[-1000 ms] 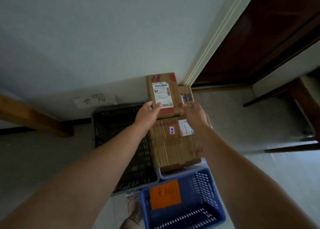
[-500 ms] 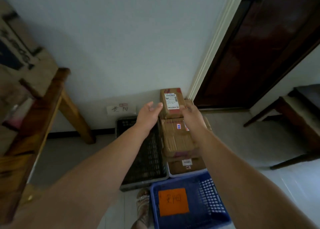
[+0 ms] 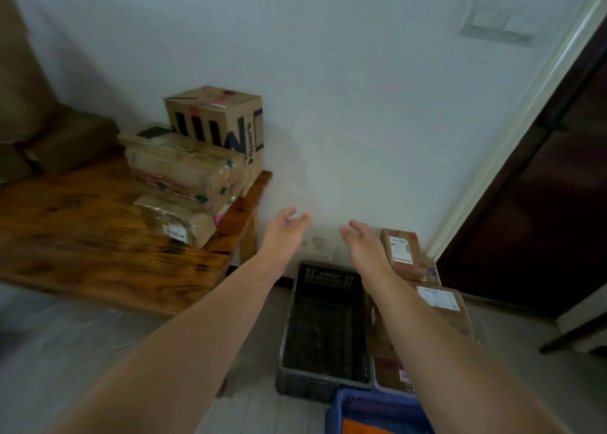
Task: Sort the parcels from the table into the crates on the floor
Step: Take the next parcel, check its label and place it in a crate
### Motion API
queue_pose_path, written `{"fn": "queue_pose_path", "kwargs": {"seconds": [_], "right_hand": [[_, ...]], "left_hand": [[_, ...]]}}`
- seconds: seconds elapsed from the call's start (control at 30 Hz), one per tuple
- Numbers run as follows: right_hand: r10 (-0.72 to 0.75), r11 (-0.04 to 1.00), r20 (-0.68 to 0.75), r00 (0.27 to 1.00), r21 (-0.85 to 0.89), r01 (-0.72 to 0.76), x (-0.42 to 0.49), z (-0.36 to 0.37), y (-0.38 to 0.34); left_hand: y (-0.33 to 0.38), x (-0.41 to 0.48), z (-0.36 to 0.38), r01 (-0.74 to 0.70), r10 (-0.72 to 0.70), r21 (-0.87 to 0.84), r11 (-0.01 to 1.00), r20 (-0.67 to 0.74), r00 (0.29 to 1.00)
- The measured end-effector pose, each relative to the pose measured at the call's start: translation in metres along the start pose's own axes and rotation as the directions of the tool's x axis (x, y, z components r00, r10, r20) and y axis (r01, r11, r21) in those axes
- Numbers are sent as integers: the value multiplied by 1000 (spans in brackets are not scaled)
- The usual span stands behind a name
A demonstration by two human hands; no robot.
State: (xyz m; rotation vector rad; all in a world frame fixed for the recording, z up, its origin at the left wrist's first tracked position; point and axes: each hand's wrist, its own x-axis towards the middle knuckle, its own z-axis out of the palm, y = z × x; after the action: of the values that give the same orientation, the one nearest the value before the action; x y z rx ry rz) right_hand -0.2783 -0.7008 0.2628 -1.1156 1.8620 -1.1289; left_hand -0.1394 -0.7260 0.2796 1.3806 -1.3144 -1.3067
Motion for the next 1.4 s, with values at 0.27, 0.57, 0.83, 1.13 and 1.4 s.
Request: {"fn": "queue_pose_path", "kwargs": {"seconds": [0.27, 0.57, 0.83, 1.13, 1.4], "right_hand": [[-158, 987, 136, 978, 37, 154, -31, 160, -89], [-151, 985, 293, 944, 121, 120, -75, 378, -167], [-39, 988, 313, 949, 154, -10, -31, 475, -199], [109, 943, 303, 947, 270, -195, 89, 563, -233], [373, 791, 230, 899, 427, -438, 185, 614, -250]], "left_hand": [[-15, -4, -185, -28, 10, -73, 997, -233, 972], [-42, 24, -423, -12, 5, -16, 1000, -381, 924], [-52, 97, -517, 67, -74, -33, 997, -359, 931], [-56, 233, -556, 124, -116, 6, 992, -307, 945], [-46, 351, -573, 117, -103, 55, 992, -202, 974]]}}
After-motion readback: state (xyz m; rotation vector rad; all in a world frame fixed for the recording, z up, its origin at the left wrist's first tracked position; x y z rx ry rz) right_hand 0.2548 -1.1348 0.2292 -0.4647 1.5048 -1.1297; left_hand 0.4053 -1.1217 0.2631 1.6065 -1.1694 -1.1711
